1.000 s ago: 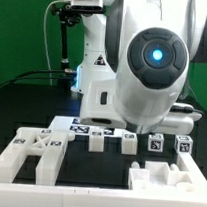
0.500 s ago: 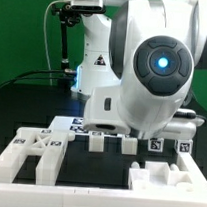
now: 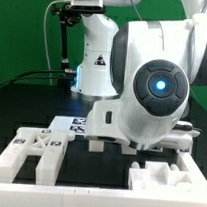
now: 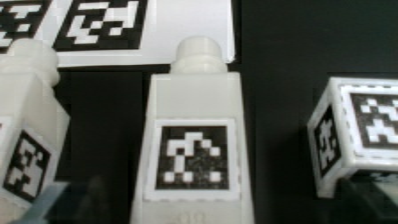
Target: Assemble chair
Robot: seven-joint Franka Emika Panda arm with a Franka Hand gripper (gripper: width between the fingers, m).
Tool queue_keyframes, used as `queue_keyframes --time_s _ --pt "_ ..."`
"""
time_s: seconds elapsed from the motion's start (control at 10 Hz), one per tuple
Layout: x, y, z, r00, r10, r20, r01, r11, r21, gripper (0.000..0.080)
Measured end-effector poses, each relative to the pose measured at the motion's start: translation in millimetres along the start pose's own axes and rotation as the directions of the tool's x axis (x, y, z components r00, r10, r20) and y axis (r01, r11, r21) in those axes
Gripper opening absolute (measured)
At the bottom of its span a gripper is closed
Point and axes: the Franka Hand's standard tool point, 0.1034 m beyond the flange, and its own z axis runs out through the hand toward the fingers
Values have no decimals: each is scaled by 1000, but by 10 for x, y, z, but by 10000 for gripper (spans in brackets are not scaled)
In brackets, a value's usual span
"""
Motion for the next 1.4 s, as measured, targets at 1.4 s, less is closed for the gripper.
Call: queue_keyframes --time_s 1.4 --pt "-290 -42 -1045 987 -43 -155 56 995 79 286"
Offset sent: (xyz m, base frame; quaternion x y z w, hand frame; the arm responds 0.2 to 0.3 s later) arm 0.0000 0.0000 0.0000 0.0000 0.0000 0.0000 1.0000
